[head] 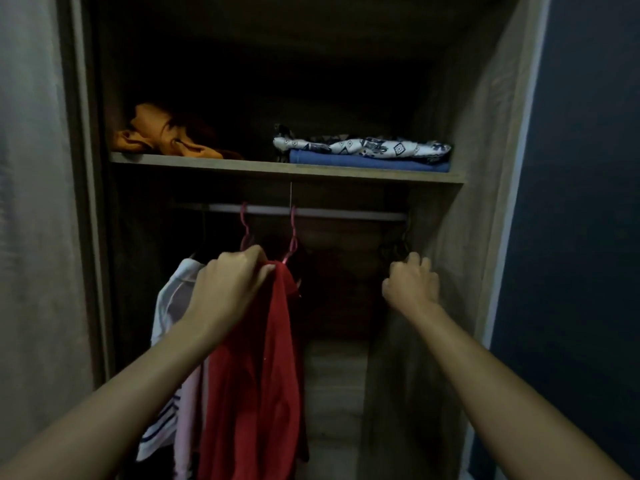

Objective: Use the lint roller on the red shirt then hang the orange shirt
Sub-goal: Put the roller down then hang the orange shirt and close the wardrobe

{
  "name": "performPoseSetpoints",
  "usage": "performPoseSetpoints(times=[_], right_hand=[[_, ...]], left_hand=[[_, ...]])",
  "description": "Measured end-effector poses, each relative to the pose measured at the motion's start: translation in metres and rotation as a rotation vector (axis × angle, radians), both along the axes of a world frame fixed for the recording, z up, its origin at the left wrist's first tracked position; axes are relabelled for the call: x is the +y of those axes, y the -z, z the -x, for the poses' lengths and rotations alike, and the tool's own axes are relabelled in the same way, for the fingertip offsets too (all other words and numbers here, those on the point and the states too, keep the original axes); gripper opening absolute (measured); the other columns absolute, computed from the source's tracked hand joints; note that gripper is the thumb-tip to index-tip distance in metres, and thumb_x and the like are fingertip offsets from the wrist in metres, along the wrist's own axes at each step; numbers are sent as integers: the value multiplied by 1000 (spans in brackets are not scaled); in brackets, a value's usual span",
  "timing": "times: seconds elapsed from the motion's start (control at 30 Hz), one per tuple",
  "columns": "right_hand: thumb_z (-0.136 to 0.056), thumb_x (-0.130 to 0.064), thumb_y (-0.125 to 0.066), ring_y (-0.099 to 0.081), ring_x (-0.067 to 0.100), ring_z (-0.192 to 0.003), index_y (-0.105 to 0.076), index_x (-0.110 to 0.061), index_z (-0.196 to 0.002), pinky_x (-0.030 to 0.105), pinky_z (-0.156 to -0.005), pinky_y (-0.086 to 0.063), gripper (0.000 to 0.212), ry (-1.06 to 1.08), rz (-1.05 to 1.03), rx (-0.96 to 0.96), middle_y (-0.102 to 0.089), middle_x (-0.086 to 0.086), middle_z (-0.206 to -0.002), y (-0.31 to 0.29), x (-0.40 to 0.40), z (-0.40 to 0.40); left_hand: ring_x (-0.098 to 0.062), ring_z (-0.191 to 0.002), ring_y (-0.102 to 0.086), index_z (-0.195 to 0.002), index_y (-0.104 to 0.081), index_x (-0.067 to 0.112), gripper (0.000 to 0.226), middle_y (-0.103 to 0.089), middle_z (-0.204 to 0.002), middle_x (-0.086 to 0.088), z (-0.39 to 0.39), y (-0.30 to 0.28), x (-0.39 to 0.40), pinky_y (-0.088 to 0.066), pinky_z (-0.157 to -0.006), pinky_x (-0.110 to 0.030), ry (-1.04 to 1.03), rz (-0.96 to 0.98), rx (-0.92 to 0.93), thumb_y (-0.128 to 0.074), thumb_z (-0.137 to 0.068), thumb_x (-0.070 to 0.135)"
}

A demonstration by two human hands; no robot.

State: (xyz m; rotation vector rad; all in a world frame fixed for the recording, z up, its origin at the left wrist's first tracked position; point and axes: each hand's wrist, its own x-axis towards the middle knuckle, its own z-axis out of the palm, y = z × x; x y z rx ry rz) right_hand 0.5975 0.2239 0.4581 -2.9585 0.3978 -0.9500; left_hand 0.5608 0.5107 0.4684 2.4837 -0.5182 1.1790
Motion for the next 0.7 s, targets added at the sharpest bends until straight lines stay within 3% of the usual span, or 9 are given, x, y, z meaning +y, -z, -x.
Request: performPoseSetpoints(times=[0.1, 0.27, 0.4, 0.5, 0.7], right_hand=[[-90, -24, -55, -42, 33, -118, -62, -15, -116, 44, -91, -43, 29, 81, 75, 91, -47, 13, -129, -1, -6, -20], [-95, -9, -46, -43, 32, -119, -59, -12, -123, 42, -90, -46, 32, 181, 86, 143, -46, 16, -131, -1, -22, -56], [-95, -3, -42, -51, 30, -114, -61, -9, -122, 38, -86, -50, 33, 170, 55, 115, -50, 16, -126, 2, -30, -73], [-93, 0, -45, -54, 29, -111, -60, -6, -120, 35, -83, -51, 32, 136, 48, 68, -52, 16, -124, 0, -30, -79], [-93, -10, -47, -59, 37, -113, -49, -7, -125, 41, -88, -49, 32, -24, -312, -91, -53, 19, -127, -17, -9, -80]], left_hand=[[-29, -73, -66, -87, -57, 24, 48, -67, -83, -3, -4, 7, 2, -51, -61, -39, 6, -14, -10, -26, -80, 60], [-26, -68, -65, -84, -63, 19, 55, -66, -77, -4, -7, 15, 7, -52, -57, -38, 9, 3, 27, -27, -79, 60], [-26, -76, -67, -84, -68, 17, 22, -68, -77, -4, -9, 17, 16, -52, -58, -35, -75, -22, 21, -61, -87, 37], [-26, -76, -67, -89, -68, 17, 17, -67, -82, -6, -18, 22, 24, -54, -58, -37, -113, -52, 50, -63, -87, 33], [-27, -74, -66, -88, -67, 18, 14, -67, -75, -6, -35, 21, 18, -51, -59, -36, -58, -4, 33, -63, -87, 32]])
